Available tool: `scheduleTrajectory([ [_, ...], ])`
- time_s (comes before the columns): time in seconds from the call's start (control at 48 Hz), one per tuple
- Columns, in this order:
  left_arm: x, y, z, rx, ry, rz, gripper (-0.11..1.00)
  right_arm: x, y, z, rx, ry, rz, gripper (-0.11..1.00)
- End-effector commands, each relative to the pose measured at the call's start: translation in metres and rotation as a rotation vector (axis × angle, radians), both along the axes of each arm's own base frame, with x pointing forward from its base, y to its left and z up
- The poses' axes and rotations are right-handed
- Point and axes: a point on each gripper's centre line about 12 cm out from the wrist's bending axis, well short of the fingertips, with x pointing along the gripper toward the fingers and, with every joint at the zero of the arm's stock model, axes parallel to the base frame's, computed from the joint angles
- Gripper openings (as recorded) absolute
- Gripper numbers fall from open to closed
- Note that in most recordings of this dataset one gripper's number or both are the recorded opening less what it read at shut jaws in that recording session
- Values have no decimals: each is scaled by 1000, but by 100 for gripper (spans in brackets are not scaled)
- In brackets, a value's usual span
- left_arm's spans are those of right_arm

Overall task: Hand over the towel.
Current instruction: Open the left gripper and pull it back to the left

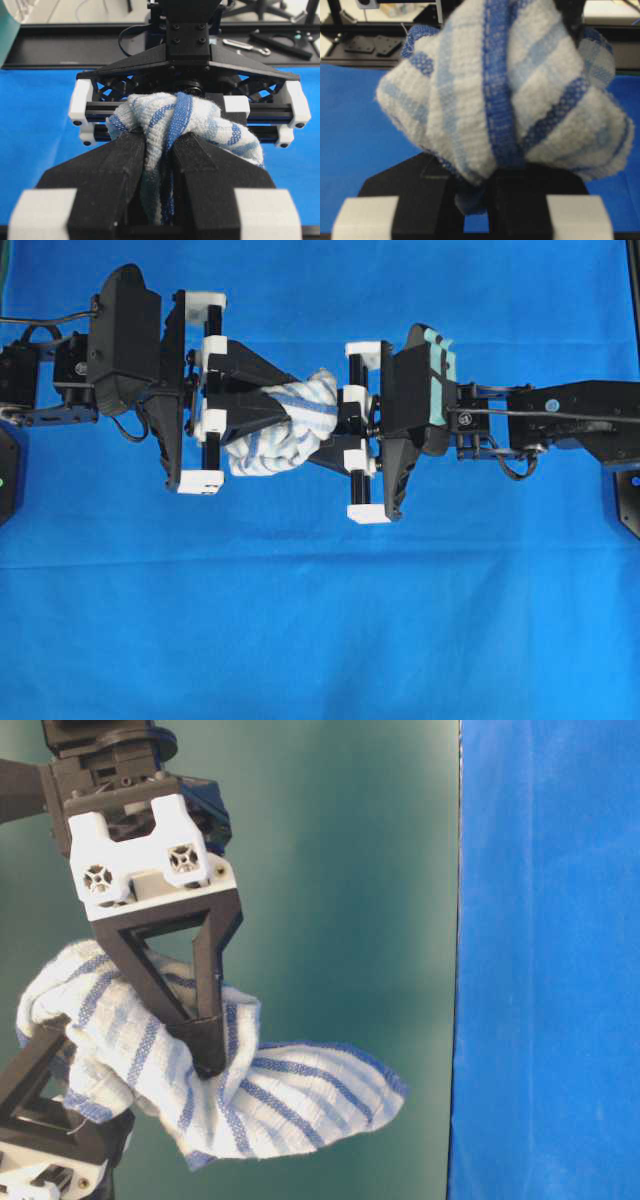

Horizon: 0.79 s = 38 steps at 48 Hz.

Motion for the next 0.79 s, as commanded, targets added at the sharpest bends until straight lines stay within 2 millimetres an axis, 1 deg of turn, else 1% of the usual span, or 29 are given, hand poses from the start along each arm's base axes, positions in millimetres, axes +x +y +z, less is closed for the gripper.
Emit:
scheduleTrajectory([
  [0.0, 1, 1, 16, 3, -49, 1, 6, 3, 1, 17, -3, -43, 4, 11],
  [0.312, 0, -1, 16, -2, -51, -1, 8, 2, 2, 17, -2, -40, 5, 11],
  [0.333, -1, -1, 16, -1, -52, -1, 10, 2, 1, 17, -2, -40, 3, 11],
  [0.396, -2, -2, 16, -2, -52, -6, 26, 1, 1, 18, -2, -43, 3, 11],
  [0.521, -6, -4, 15, -6, -52, -11, 65, -1, 2, 19, 0, -43, 5, 11],
  [0.604, -14, -4, 15, -3, -55, -11, 84, -3, 1, 19, 1, -38, 3, 11],
  [0.645, -19, -5, 16, -3, -60, -12, 91, -5, 1, 19, 1, -37, 3, 11],
  [0.666, -23, -5, 17, -3, -65, -12, 92, -6, 2, 19, 1, -37, 4, 11],
  [0.77, -39, -5, 19, -1, -81, -13, 92, -11, 2, 20, 0, -38, 5, 11],
])
